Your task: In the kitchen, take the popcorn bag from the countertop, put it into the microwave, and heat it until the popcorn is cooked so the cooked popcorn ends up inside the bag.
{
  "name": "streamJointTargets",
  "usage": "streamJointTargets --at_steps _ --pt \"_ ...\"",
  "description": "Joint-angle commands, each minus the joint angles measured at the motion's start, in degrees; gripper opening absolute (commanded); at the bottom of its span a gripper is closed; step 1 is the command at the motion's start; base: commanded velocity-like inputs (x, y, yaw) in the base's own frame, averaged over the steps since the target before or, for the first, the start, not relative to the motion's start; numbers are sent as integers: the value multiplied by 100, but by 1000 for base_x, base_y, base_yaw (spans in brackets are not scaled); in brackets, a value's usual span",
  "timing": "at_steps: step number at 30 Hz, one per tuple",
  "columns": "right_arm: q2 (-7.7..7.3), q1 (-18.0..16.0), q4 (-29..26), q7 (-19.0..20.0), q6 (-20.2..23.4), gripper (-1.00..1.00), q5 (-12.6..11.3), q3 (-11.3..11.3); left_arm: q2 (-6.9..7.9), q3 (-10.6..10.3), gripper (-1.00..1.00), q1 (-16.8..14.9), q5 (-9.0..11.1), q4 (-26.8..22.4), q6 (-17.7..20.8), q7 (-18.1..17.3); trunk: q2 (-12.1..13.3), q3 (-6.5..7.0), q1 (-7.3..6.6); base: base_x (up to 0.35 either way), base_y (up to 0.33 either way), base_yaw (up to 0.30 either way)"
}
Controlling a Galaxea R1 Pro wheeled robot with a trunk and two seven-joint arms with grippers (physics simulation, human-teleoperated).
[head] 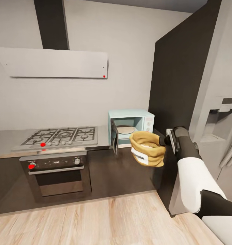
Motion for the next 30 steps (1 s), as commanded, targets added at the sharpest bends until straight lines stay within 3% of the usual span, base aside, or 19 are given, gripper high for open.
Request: streamJointTargets --at_steps 1,8,12,19,21,24,30 --pt "32 -5 -15 57 14 -100 64 -22 -2 26 100 -1 25 -3 -22 5 -4 -7 0 0 0 0" --pt "97 -51 344 20 14 -100 36 -21 -5 26 100 -1 25 -3 -27 5 -4 -7 0 0 0 0" --pt "96 -633 1362 1 14 -100 40 -50 -6 26 100 -1 25 -3 -27 5 -4 -7 0 0 0 0" --pt "86 -1242 1981 0 14 -100 30 -73 -10 26 100 -1 25 -3 -27 5 -4 -7 0 0 0 0" --pt "100 -1265 1967 25 14 -100 26 -107 -11 26 100 -1 25 -3 -27 5 -4 -7 0 0 0 0" --pt "75 -1271 1939 27 14 -100 33 -346 -8 32 100 -1 31 -12 -27 23 -4 -7 0 0 0 0" --pt "92 -1271 1536 18 14 -100 49 -373 -9 35 100 -1 32 -12 -27 17 -4 -7 0 164 0 0"
